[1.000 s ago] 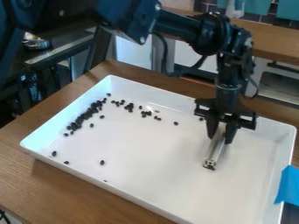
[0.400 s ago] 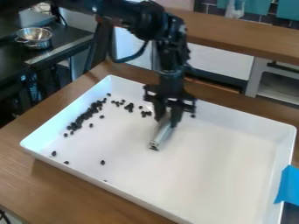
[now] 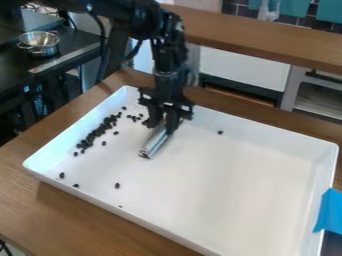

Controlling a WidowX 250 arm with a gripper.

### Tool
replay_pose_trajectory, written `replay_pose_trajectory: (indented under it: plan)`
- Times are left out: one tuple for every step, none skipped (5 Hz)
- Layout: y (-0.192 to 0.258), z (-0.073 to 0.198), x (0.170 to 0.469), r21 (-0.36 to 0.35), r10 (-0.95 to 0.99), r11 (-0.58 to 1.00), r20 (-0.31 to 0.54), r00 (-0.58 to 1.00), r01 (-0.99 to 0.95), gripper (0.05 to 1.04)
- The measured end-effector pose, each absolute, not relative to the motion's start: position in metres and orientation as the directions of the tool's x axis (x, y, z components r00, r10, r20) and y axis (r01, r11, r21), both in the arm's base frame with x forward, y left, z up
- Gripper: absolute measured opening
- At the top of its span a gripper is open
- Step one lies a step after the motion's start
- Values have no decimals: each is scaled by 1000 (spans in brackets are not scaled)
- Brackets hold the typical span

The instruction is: Sweep into pile

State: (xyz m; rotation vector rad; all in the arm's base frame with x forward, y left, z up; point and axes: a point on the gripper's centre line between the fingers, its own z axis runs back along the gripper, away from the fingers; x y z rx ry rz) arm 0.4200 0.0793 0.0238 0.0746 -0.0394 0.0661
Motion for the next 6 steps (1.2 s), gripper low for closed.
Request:
replay_pose_trajectory:
  plan:
    - [111, 24, 403, 129, 30, 991, 8, 1000, -31, 369]
    - [135, 27, 389, 137, 29, 990, -1, 1000, -28, 369]
    - [139, 29, 385, 112, 57, 992, -16, 998, -55, 369]
    - [118, 42, 384, 47, 117, 992, 44, 992, -119, 369]
    - [74, 84, 383, -29, 178, 984, 189, 966, -175, 369]
    - [30, 99, 373, -51, 151, 988, 222, 963, -143, 370]
